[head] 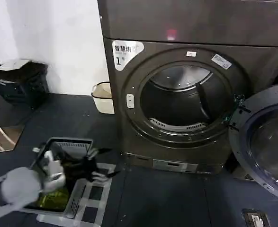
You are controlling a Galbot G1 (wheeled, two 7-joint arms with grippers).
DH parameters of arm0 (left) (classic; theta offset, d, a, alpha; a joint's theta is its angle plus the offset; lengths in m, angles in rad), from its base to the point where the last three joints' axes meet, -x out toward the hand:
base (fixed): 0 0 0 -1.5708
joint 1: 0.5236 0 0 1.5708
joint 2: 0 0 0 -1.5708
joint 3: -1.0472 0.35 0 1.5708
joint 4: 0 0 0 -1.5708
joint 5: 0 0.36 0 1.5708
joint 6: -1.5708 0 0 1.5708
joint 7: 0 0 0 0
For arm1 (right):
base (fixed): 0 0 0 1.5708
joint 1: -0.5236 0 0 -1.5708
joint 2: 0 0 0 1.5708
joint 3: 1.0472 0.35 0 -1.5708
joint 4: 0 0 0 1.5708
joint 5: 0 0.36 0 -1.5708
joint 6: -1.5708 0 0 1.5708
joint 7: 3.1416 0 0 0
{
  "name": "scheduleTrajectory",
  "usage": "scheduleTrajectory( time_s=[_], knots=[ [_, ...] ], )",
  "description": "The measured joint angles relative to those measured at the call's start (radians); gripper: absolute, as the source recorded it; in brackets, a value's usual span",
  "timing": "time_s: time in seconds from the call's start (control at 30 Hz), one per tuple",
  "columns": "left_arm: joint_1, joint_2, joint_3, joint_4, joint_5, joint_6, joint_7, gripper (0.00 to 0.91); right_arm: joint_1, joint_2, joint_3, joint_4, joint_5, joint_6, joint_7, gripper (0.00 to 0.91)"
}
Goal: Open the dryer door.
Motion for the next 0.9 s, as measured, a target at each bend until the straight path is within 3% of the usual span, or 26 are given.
scheduleTrajectory(
  time_s=[0.37, 0.9],
  knots=[
    [0.056, 0.169, 0.044, 0.081, 0.151, 0.012, 0.046, 0.907, 0.025, -0.007, -0.024, 0.001, 0.004, 0.003, -0.005, 0.907],
    [0.063, 0.248, 0.031, 0.278, 0.392, 0.078, 0.188, 0.907, 0.001, 0.003, -0.015, -0.004, 0.008, 0.015, -0.009, 0.907]
  ],
)
